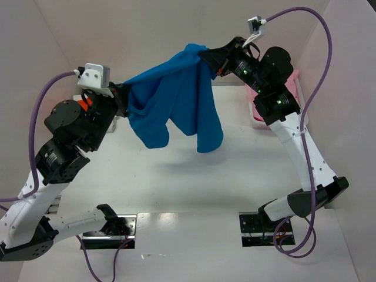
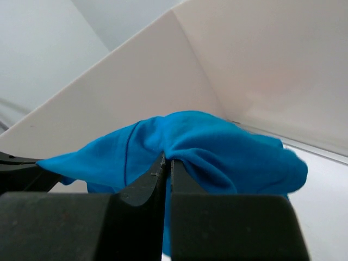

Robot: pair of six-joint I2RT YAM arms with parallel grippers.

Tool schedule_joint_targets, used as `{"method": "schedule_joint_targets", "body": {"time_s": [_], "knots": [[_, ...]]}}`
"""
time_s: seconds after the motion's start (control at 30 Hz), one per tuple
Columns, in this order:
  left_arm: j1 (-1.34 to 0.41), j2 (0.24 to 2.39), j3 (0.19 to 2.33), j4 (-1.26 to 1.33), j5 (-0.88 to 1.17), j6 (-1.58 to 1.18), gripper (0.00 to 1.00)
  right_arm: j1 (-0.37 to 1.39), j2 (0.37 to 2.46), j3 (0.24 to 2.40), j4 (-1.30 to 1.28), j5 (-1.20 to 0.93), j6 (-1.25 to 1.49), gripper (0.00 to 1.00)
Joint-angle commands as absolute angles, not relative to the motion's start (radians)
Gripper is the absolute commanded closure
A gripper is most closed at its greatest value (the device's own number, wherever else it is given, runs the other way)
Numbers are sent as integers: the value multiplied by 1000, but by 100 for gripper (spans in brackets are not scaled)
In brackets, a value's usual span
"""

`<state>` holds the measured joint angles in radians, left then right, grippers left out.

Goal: Fold and stack the t-shirts
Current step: Move the tshirt to the center of the board

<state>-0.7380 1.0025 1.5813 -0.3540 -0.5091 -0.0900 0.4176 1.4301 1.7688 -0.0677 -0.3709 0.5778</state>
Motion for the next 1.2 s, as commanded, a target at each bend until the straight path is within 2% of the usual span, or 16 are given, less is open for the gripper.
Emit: {"method": "schedule_joint_targets", "body": {"time_s": [0.0, 0.27, 0.43, 0.5, 0.63, 0.8, 0.93, 1.1, 1.17], "knots": [[-715, 916, 1586, -324, -627, -124, 100, 423, 1425, 1839, -9, -245, 520, 97], [-715, 920, 1444, -346, -427, -201, 100, 437, 1325, 1652, -123, -50, 457, 97], [-715, 968, 1377, -354, -179, -241, 100, 437, 1183, 1521, -240, 87, 428, 97], [-715, 985, 1357, -347, -47, -256, 100, 437, 1133, 1525, -284, 154, 419, 97], [-715, 975, 1344, -304, 68, -267, 100, 437, 1128, 1648, -361, 201, 366, 97], [-715, 915, 1333, -270, 44, -283, 100, 437, 1305, 1807, -335, 185, 337, 97], [-715, 873, 1317, -335, -53, -312, 100, 439, 1495, 1897, -280, 46, 372, 97], [-715, 783, 1205, -372, -111, -415, 100, 514, 1695, 1870, -206, -31, 434, 97], [-715, 748, 1164, -398, -123, -468, 100, 560, 1777, 1846, -172, -68, 420, 93]]}}
